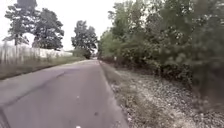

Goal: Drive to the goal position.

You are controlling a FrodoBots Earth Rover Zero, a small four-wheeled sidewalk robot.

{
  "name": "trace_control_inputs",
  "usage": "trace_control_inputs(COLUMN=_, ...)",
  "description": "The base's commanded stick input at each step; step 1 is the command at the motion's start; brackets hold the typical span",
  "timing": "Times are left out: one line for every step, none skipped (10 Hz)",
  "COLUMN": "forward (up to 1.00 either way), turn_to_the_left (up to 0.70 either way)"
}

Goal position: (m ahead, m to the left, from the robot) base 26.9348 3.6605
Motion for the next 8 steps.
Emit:
trace_control_inputs(forward=0.07, turn_to_the_left=0.12)
trace_control_inputs(forward=0.07, turn_to_the_left=0.12)
trace_control_inputs(forward=0.07, turn_to_the_left=0.11)
trace_control_inputs(forward=0.07, turn_to_the_left=0.11)
trace_control_inputs(forward=0.07, turn_to_the_left=0.11)
trace_control_inputs(forward=0.07, turn_to_the_left=0.11)
trace_control_inputs(forward=0.07, turn_to_the_left=0.11)
trace_control_inputs(forward=0.07, turn_to_the_left=0.12)
